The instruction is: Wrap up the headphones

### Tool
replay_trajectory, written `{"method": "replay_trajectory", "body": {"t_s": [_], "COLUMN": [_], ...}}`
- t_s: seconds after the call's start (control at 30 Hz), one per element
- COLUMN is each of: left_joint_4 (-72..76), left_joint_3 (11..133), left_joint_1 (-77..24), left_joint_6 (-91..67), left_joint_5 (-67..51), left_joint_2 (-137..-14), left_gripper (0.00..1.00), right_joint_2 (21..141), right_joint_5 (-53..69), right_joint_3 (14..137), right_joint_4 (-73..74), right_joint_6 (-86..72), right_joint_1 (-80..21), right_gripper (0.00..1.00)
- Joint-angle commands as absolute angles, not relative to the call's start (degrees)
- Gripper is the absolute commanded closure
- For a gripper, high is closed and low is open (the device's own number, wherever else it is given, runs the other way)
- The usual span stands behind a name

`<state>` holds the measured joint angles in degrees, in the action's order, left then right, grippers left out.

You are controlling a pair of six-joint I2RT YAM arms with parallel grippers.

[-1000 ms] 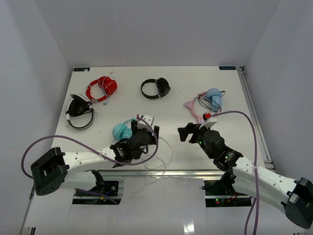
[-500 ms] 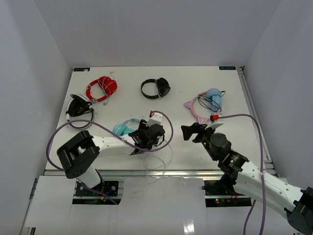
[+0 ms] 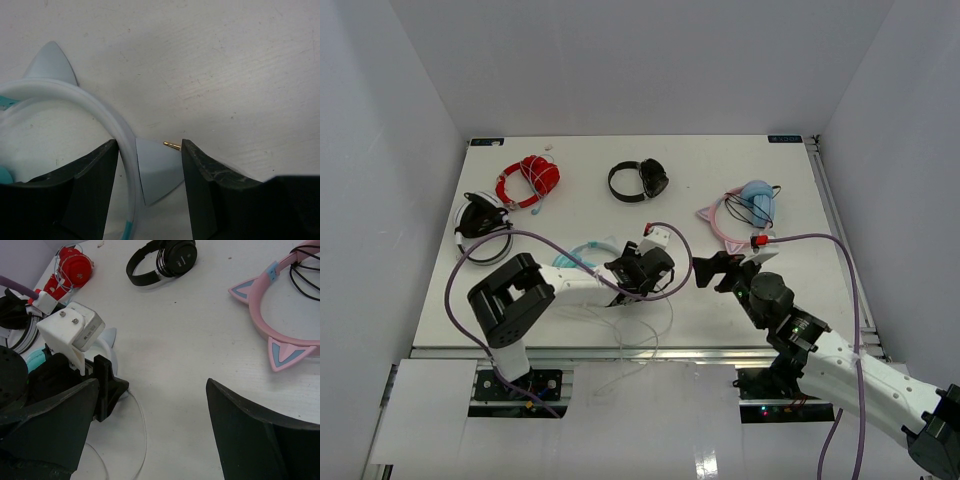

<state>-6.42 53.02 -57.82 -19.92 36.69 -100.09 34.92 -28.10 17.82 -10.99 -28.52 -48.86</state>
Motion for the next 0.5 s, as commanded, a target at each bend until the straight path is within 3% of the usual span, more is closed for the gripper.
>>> {"method": "replay_trajectory", "body": {"t_s": [0.0, 0.27, 0.47], "left_joint_4": [-12.8, -28.3, -30.5], "left_joint_3": [57.5, 68.3, 68.6], "left_joint_1": [-57.9, -57.8, -57.8], "left_joint_6": [-22.0, -28.1, -29.5], "left_joint_5": [38.6, 50.5, 49.9], "left_joint_2": [-105.6, -114.8, -115.3], "left_gripper": [0.37, 0.47, 0.8], "right_joint_2": [33.3, 31.5, 30.9], "right_joint_5": [-29.5, -29.4, -28.7], "right_joint_3": [18.0, 17.8, 17.8], "right_joint_4": [-11.7, -11.4, -11.2], "right_joint_6": [-28.7, -28.5, -28.7], "right_joint_1": [-48.9, -48.9, -48.8], "right_gripper": [0.06, 0.06, 0.06]}}
